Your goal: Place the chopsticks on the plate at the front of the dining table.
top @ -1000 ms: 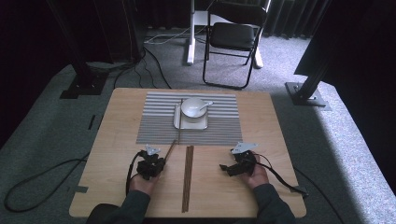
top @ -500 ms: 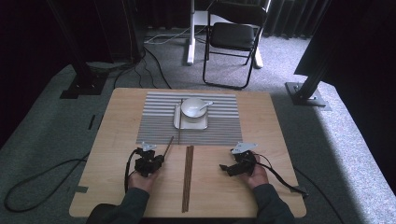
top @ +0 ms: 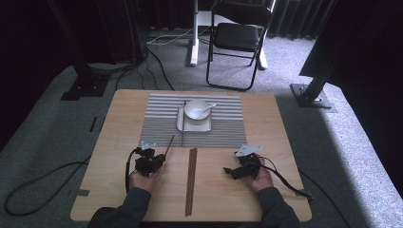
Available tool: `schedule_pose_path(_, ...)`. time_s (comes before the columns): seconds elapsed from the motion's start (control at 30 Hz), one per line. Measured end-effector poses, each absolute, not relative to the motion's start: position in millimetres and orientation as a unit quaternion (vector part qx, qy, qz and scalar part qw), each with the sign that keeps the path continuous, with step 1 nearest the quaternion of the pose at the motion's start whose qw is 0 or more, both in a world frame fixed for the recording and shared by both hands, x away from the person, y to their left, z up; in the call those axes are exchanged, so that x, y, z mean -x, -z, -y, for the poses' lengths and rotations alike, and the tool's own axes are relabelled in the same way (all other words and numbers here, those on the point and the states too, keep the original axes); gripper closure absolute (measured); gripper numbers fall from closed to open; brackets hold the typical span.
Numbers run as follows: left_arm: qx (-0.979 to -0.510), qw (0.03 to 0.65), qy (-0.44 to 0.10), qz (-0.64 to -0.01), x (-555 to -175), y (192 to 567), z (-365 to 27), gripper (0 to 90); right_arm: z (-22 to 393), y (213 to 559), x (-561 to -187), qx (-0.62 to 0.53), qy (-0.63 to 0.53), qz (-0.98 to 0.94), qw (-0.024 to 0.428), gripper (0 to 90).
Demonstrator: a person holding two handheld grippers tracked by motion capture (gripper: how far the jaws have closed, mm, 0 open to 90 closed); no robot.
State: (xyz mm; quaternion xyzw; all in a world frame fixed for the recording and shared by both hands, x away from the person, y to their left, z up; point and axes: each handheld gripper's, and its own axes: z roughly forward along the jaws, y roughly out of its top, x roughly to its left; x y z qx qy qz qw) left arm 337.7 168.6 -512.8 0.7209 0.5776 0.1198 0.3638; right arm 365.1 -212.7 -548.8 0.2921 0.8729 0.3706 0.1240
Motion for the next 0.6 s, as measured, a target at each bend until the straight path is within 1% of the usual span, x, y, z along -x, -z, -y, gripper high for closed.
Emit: schedule_pose_path(0.6, -0.717, 0.372, -0.126, -0.576, -348.7, 502.8, -166.8, 84.2, 212.7, 548.8, -365.2, -0.292, -0.371, -0.873, 0.124, 12.1)
